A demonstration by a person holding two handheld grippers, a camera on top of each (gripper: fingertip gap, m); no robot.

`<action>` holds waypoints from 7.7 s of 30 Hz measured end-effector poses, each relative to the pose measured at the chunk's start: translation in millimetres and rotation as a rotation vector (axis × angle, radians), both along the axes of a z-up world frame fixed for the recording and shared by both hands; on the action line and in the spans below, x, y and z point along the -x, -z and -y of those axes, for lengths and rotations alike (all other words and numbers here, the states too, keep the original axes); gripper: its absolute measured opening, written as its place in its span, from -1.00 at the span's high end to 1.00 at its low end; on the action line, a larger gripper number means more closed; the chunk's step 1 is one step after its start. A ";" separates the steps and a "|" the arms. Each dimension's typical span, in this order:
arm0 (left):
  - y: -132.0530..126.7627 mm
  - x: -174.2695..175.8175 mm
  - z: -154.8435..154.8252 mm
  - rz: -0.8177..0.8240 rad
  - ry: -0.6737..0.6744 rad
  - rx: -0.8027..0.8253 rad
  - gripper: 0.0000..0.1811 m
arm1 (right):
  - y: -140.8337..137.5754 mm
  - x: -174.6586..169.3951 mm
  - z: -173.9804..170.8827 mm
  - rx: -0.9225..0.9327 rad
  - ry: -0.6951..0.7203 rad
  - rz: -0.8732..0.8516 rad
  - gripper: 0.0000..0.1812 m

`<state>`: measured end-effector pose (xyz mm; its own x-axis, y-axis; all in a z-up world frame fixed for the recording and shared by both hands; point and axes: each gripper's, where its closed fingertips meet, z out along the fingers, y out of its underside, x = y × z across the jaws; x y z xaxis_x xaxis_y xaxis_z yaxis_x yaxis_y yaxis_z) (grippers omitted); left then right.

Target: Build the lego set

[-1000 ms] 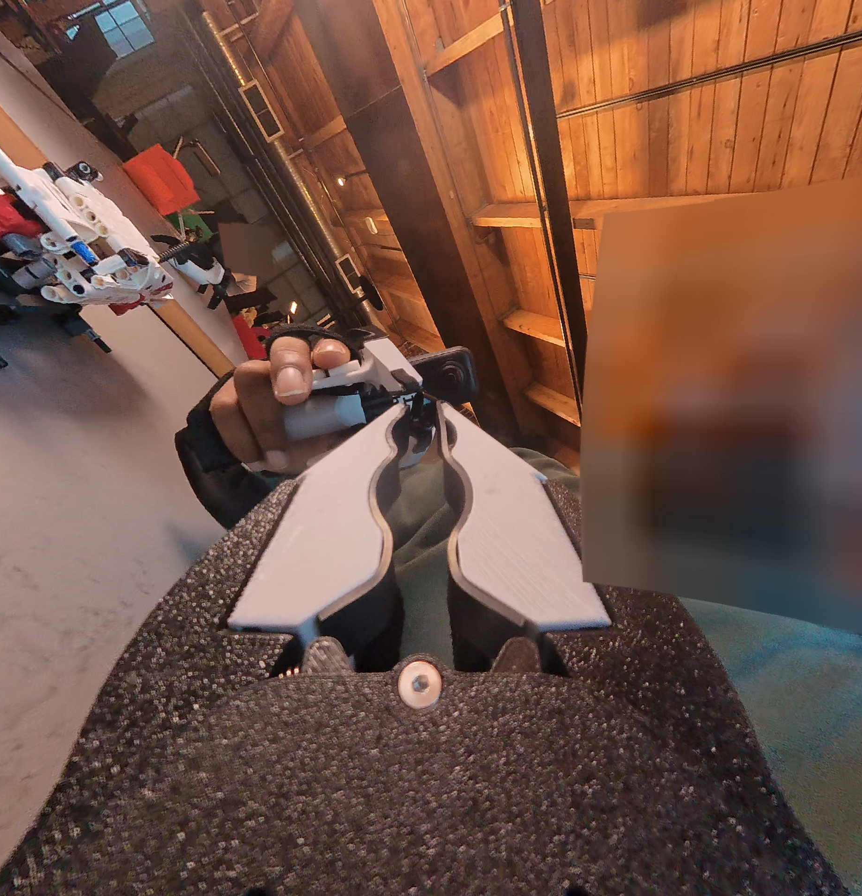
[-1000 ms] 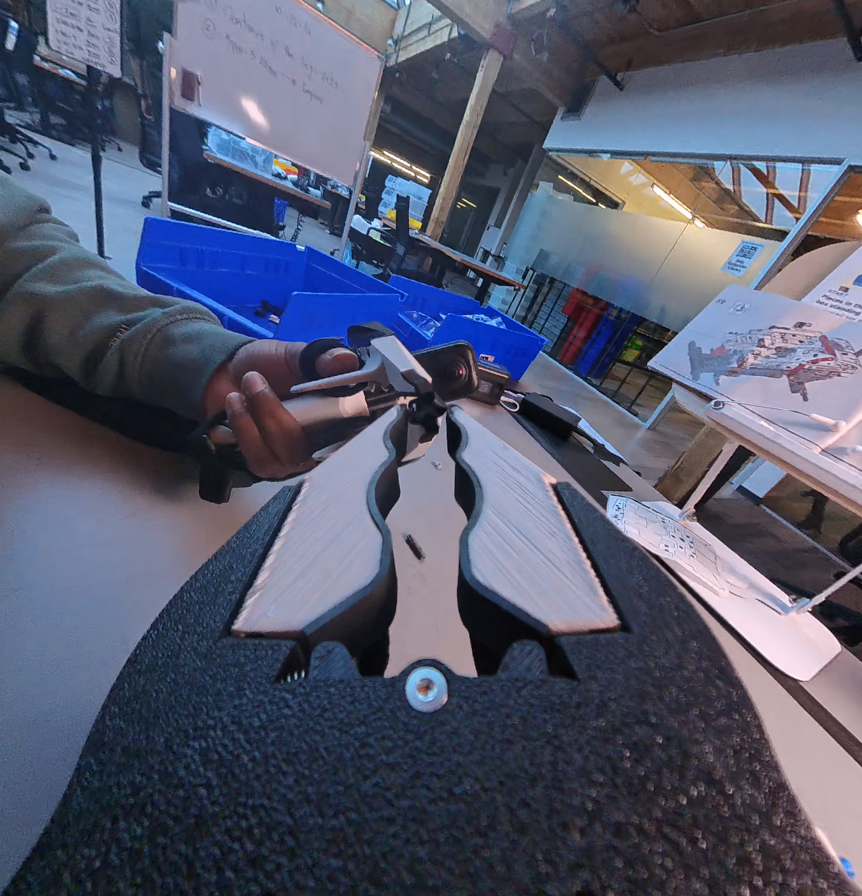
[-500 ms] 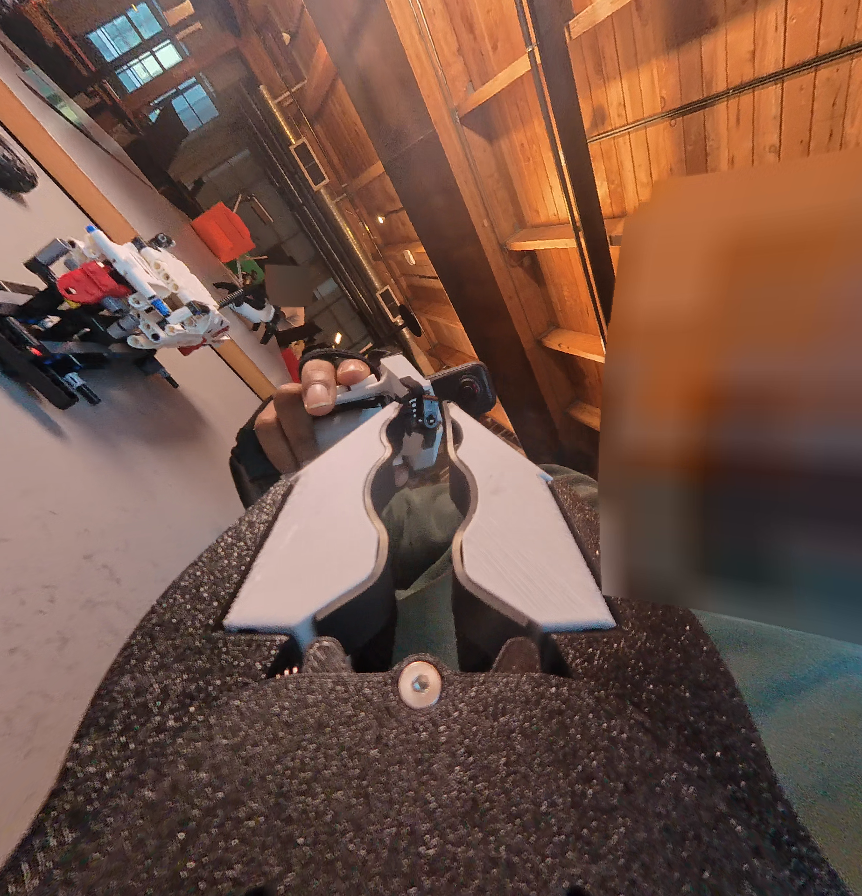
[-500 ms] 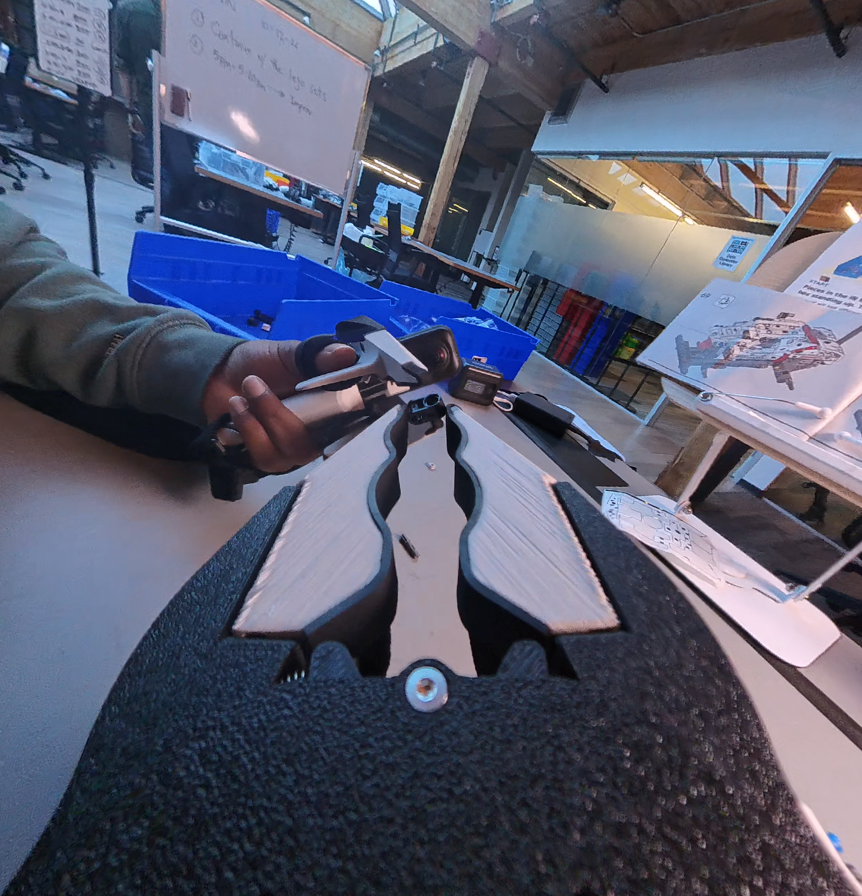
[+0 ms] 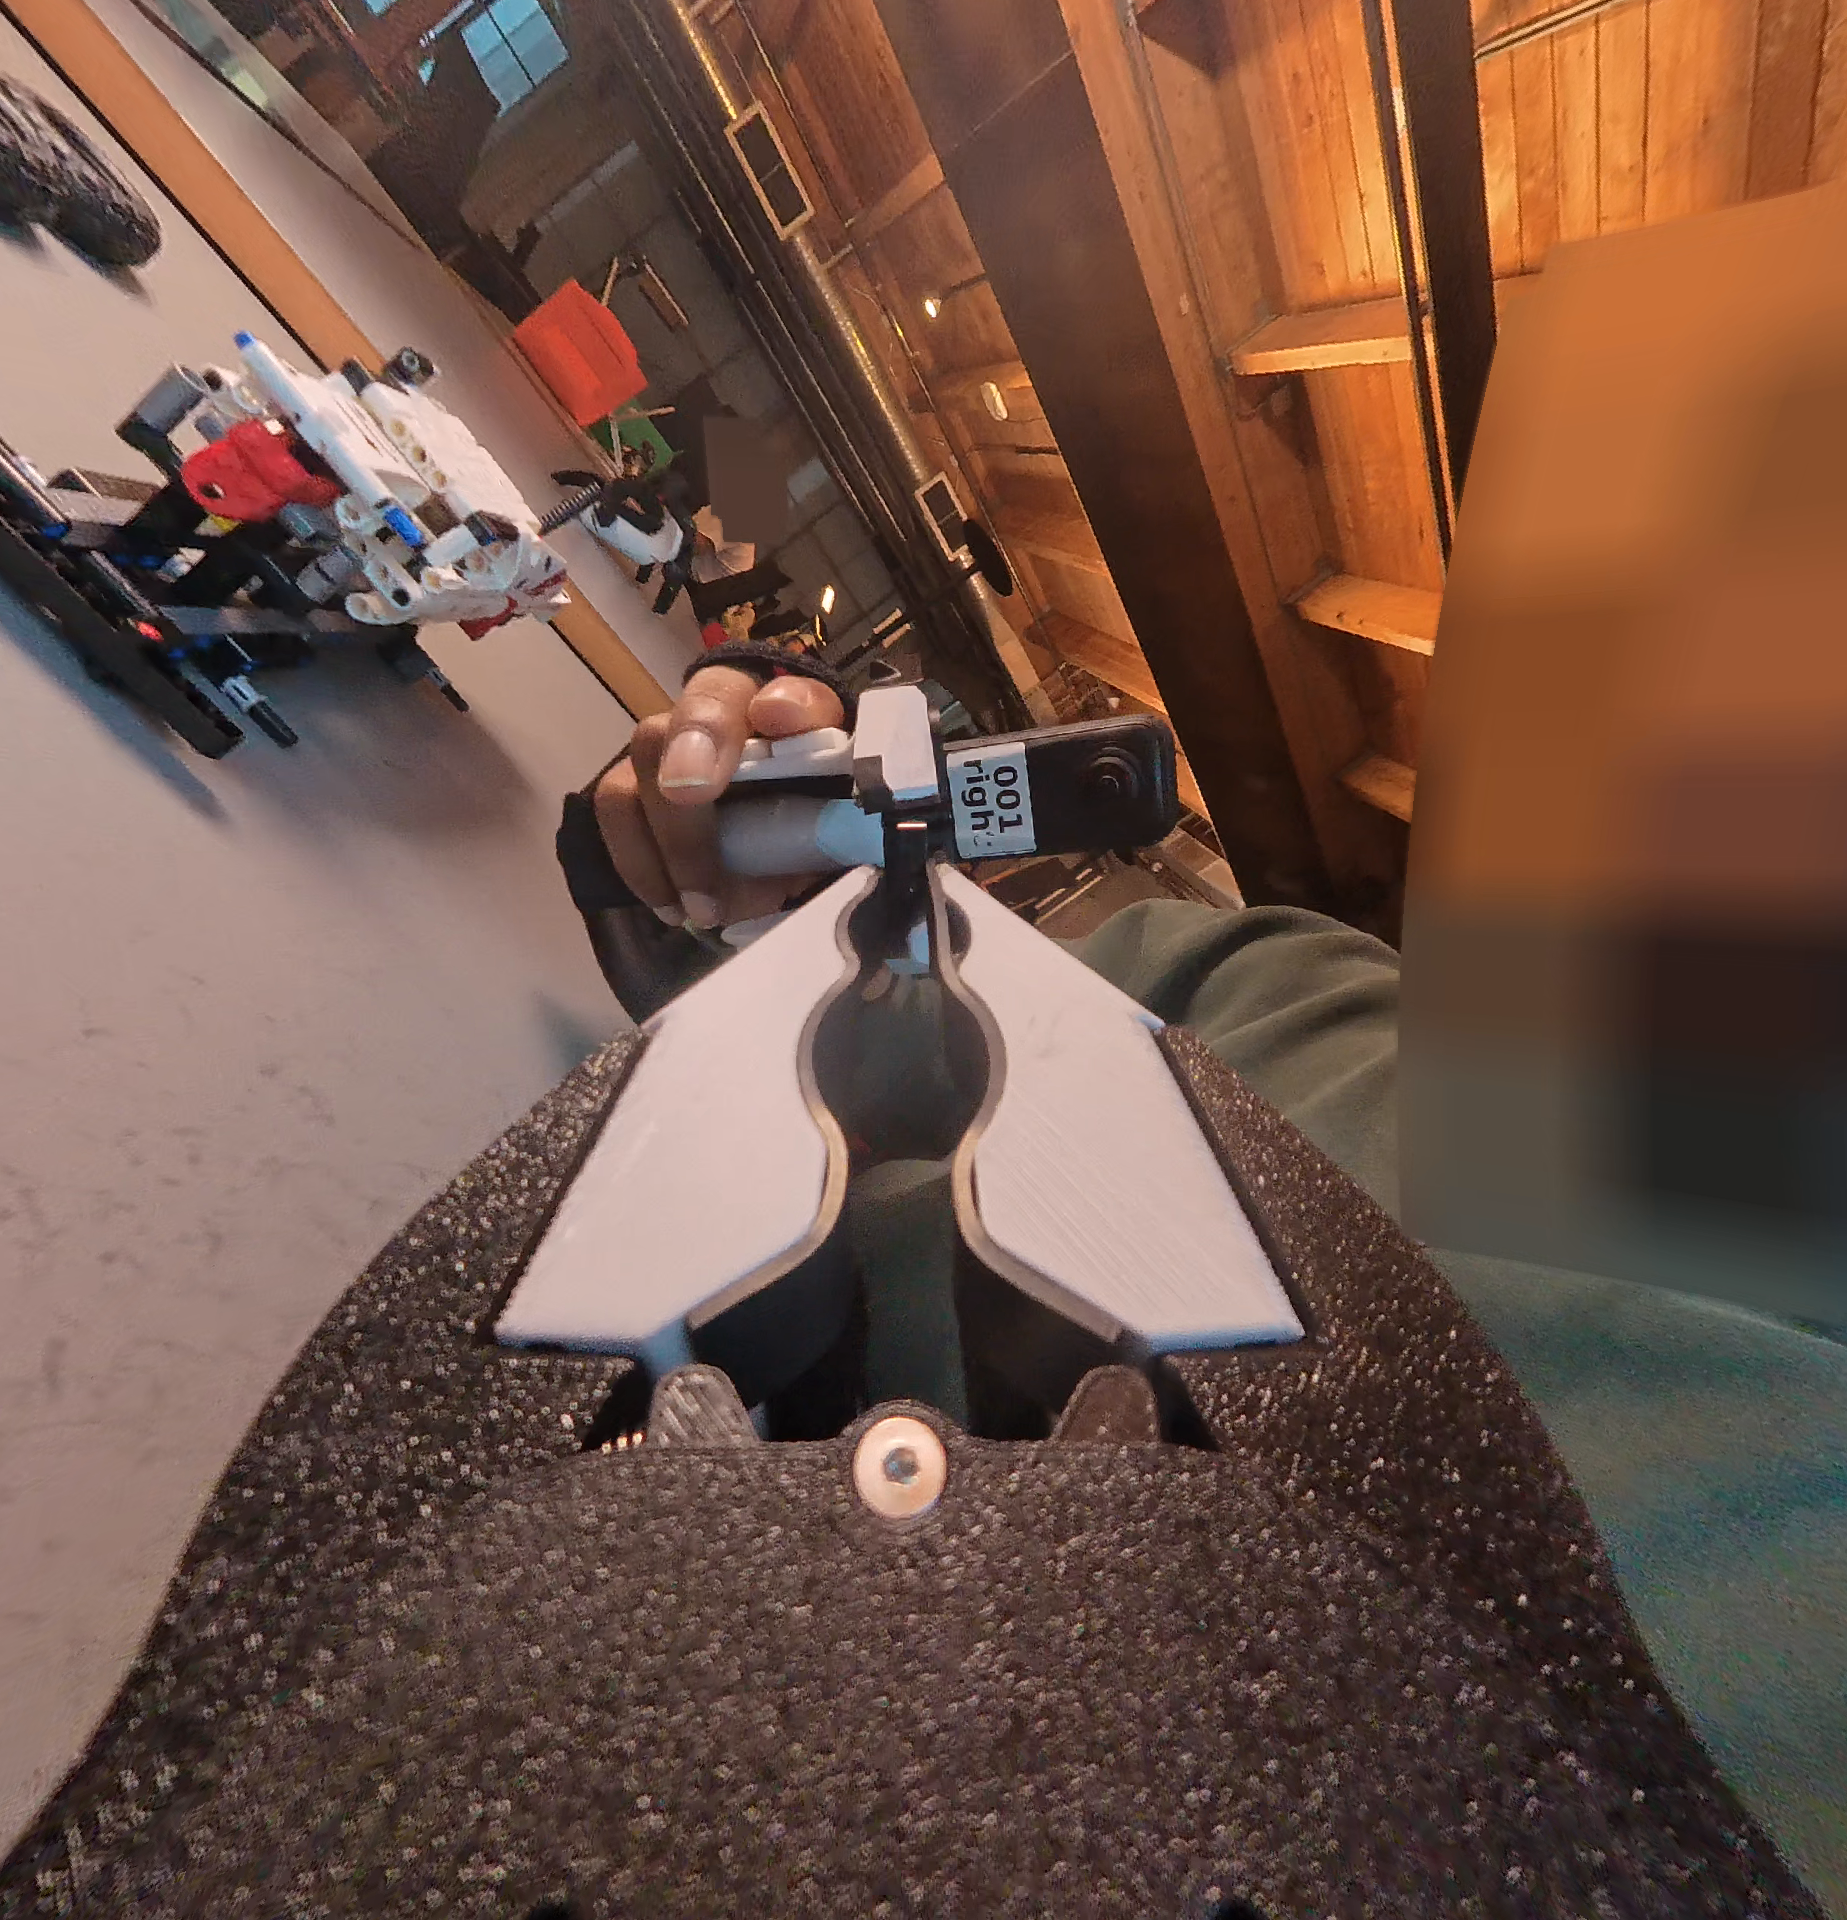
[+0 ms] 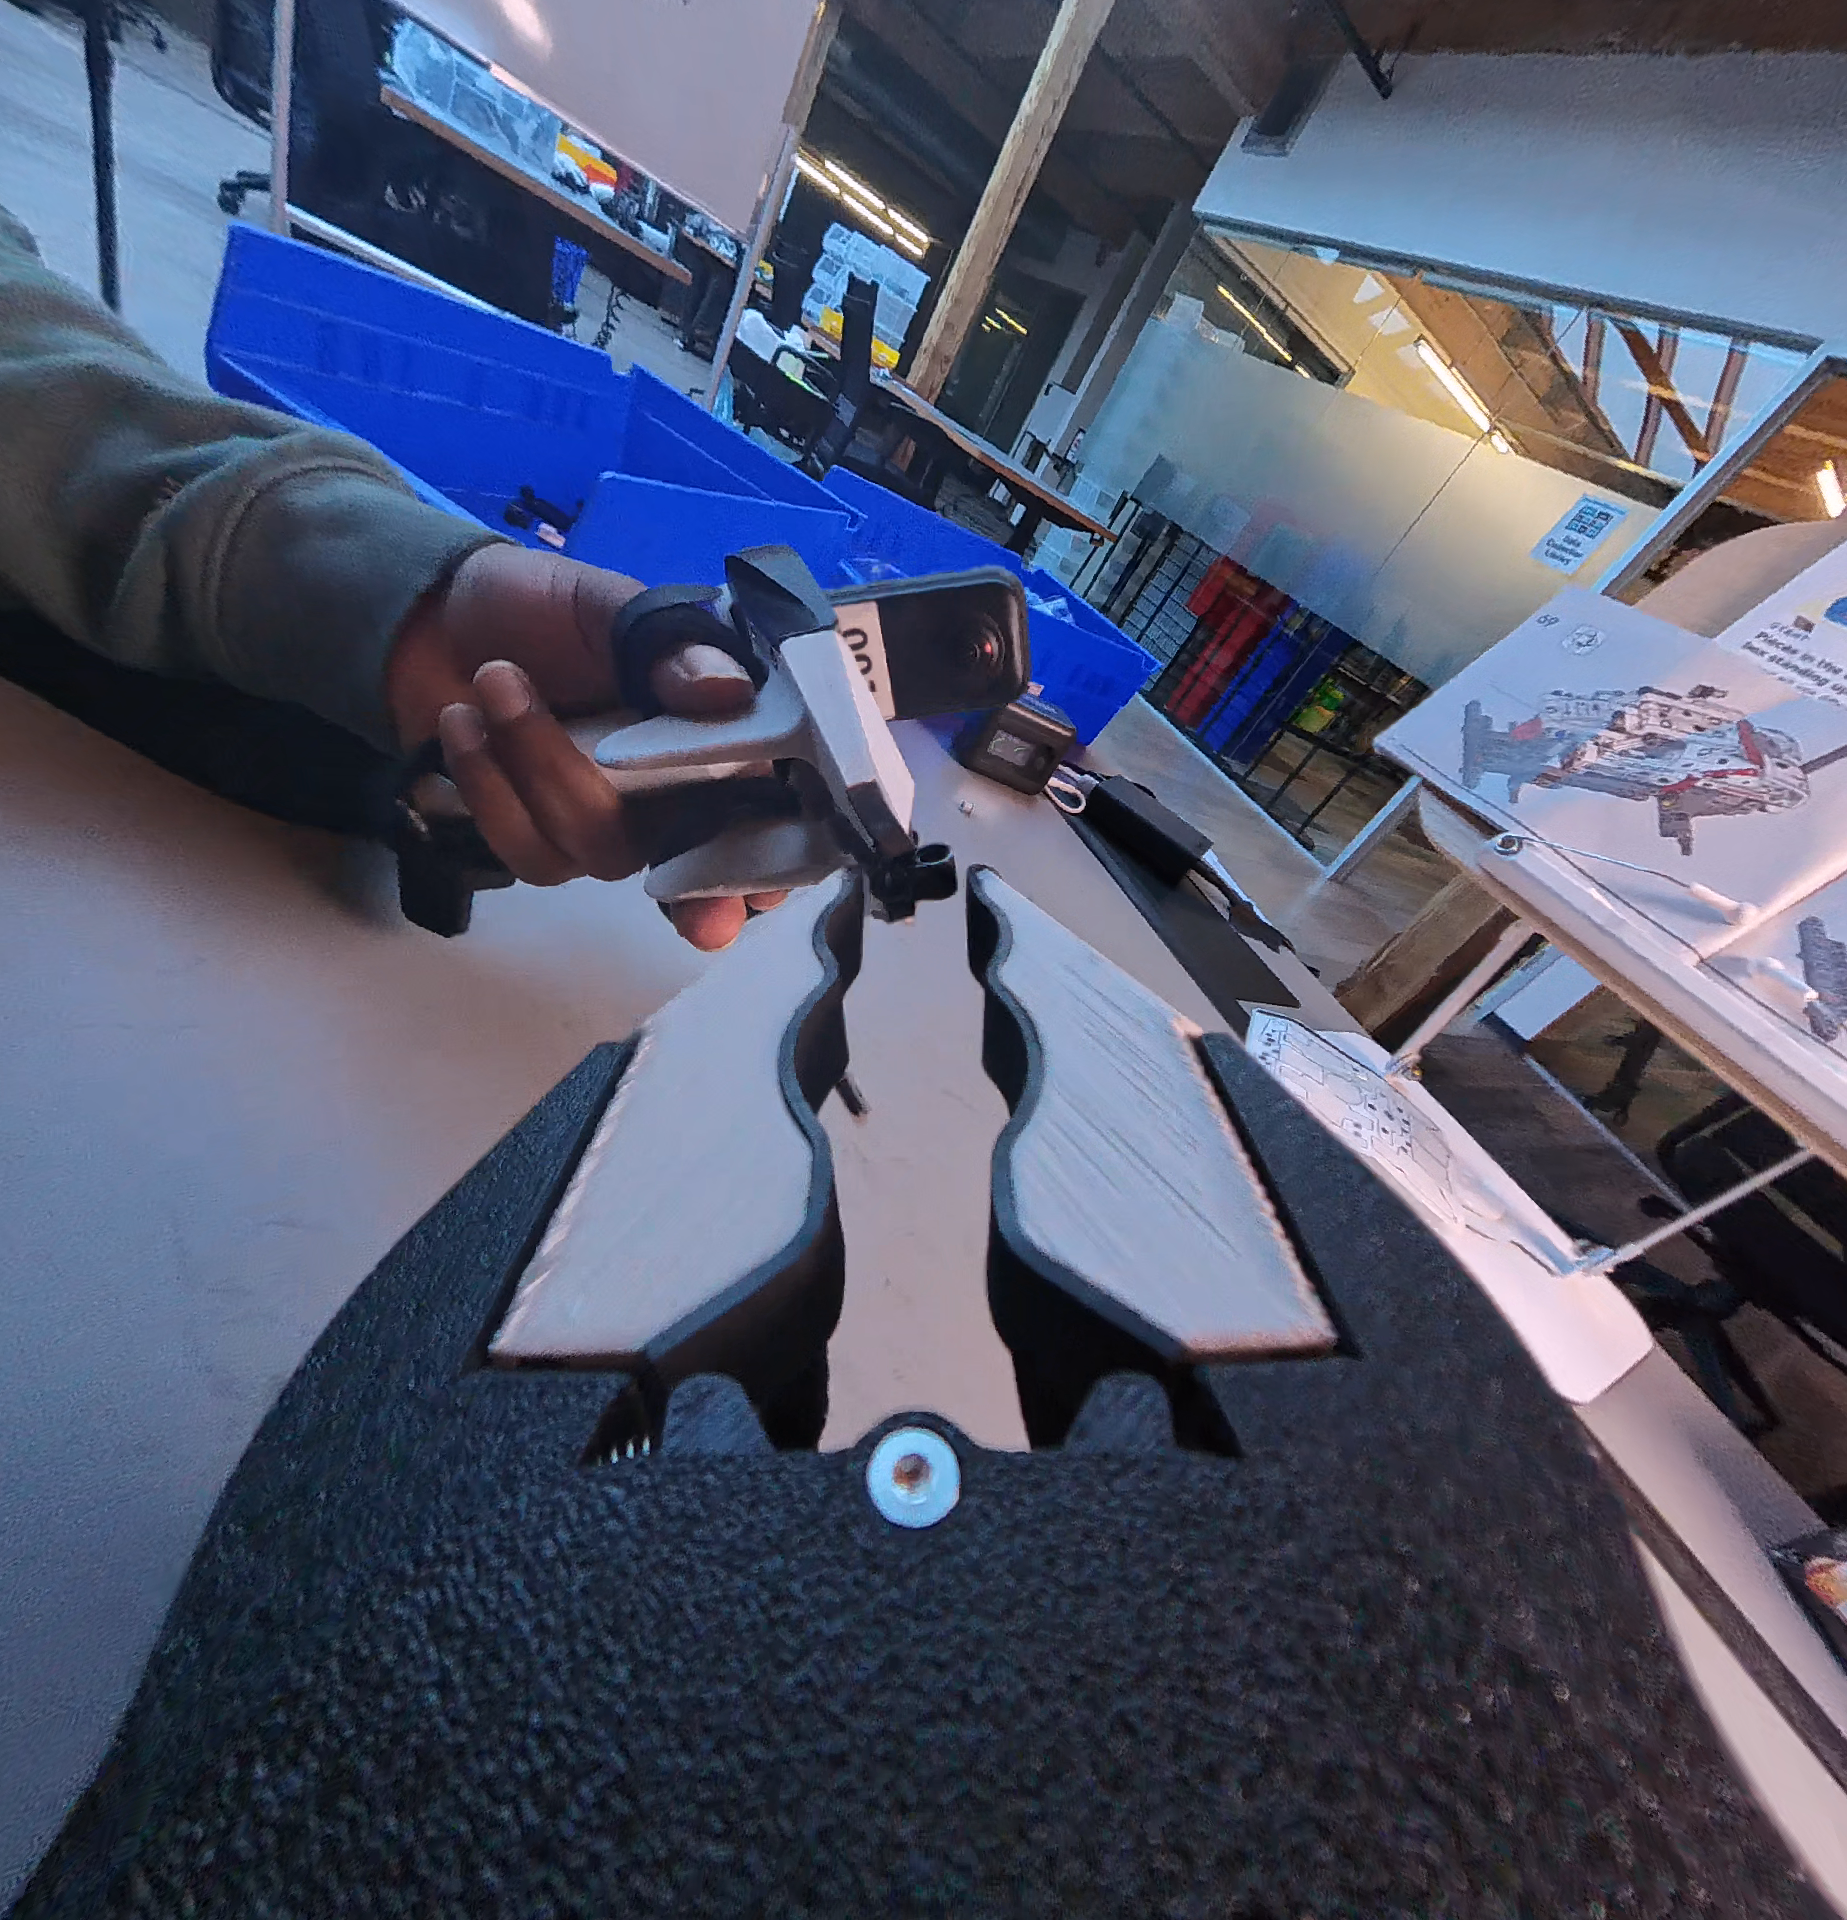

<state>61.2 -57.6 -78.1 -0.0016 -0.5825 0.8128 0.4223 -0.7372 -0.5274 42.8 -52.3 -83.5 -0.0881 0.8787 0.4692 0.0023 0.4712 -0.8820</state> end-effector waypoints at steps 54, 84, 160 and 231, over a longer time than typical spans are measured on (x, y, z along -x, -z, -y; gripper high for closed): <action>132.5 80.2 -37.5 -1.217 -0.191 -0.060 0.78 | 31.2 -6.6 -42.4 0.099 0.101 0.152 0.83; 93.4 55.1 -20.6 -1.156 -0.122 -0.484 0.97 | 35.1 -8.6 -32.3 0.146 0.015 0.164 0.83; 56.7 5.6 13.0 -0.696 0.004 -0.232 0.95 | 53.1 -2.3 6.6 0.091 -0.102 0.338 0.84; 22.1 -1.1 25.6 -0.143 0.135 -0.045 0.97 | 17.4 -5.6 25.2 -0.048 -0.116 0.094 0.85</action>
<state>62.3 -83.2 -100.2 0.0317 -0.6206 0.7835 0.2394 -0.7564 -0.6088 48.3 -77.5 -100.9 -0.2330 0.8371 0.4950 0.0265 0.5143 -0.8572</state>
